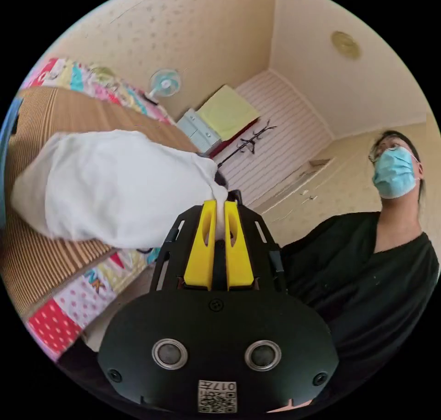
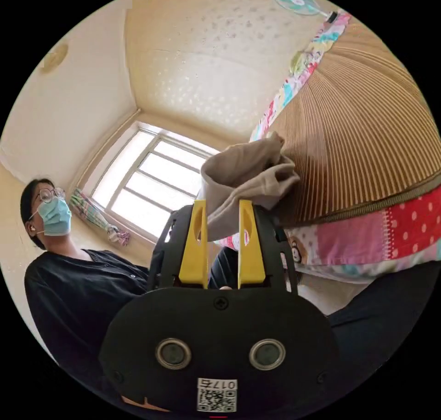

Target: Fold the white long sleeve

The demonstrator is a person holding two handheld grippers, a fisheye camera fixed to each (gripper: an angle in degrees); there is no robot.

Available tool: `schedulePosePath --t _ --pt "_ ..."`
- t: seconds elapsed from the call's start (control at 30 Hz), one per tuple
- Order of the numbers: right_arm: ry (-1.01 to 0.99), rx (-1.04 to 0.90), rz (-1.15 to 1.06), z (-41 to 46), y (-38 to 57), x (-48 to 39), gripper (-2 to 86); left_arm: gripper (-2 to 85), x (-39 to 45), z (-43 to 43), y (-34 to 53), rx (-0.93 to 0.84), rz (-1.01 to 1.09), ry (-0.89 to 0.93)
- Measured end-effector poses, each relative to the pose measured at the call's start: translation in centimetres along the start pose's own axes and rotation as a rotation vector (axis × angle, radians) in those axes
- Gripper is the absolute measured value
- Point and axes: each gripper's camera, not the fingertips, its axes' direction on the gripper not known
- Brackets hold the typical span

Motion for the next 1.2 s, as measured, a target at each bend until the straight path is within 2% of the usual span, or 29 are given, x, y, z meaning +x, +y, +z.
schedulePosePath --t 0.07,0.13,0.23,0.4,0.5,0.6,0.7,0.83,0.97,1.07,1.13,1.2 --pt "0.151 -0.185 0.093 3.1 -0.2 2.4 11.7 3.6 -2.2 2.3 2.9 -0.017 -0.121 -0.017" --pt "0.202 -0.178 0.078 3.6 -0.1 2.3 10.0 4.1 -3.7 3.2 5.2 0.010 -0.213 0.085" --pt "0.209 -0.131 -0.004 3.1 -0.7 0.7 7.3 5.1 -3.8 1.0 5.0 0.066 -0.219 0.067" --pt "0.126 -0.137 -0.267 4.0 -2.5 -4.1 5.1 7.0 -1.8 -6.0 1.6 0.256 -0.158 -0.057" --pt "0.014 -0.220 -0.398 6.7 -3.0 -5.3 4.7 7.9 -1.2 -8.2 -1.0 0.389 -0.113 -0.003" --pt "-0.092 -0.310 -0.415 10.0 -3.1 -4.4 4.5 9.8 -2.4 -6.1 -5.2 0.251 -0.153 0.067" --pt "-0.145 -0.354 -0.391 12.4 -2.9 -3.2 4.4 14.3 -3.5 -4.1 -7.0 0.245 -0.162 0.137" --pt "-0.232 -0.310 -0.295 13.0 -2.8 -0.8 4.4 16.6 -4.9 -1.3 -8.1 0.081 -0.242 0.082" --pt "-0.236 -0.321 -0.267 13.1 -2.2 0.4 4.0 11.8 -5.8 -1.1 -7.0 0.084 -0.263 0.115" --pt "-0.339 -0.279 -0.250 12.1 -1.7 1.3 3.3 6.6 -7.5 -2.2 -5.5 0.160 -0.282 0.268" --pt "-0.407 -0.264 -0.230 11.5 -1.4 1.7 3.1 5.5 -6.8 -3.9 -4.2 0.234 -0.176 0.304" --pt "-0.384 -0.273 -0.270 11.2 -0.8 0.8 3.0 5.3 -5.1 -4.9 -3.8 0.220 -0.063 0.268"
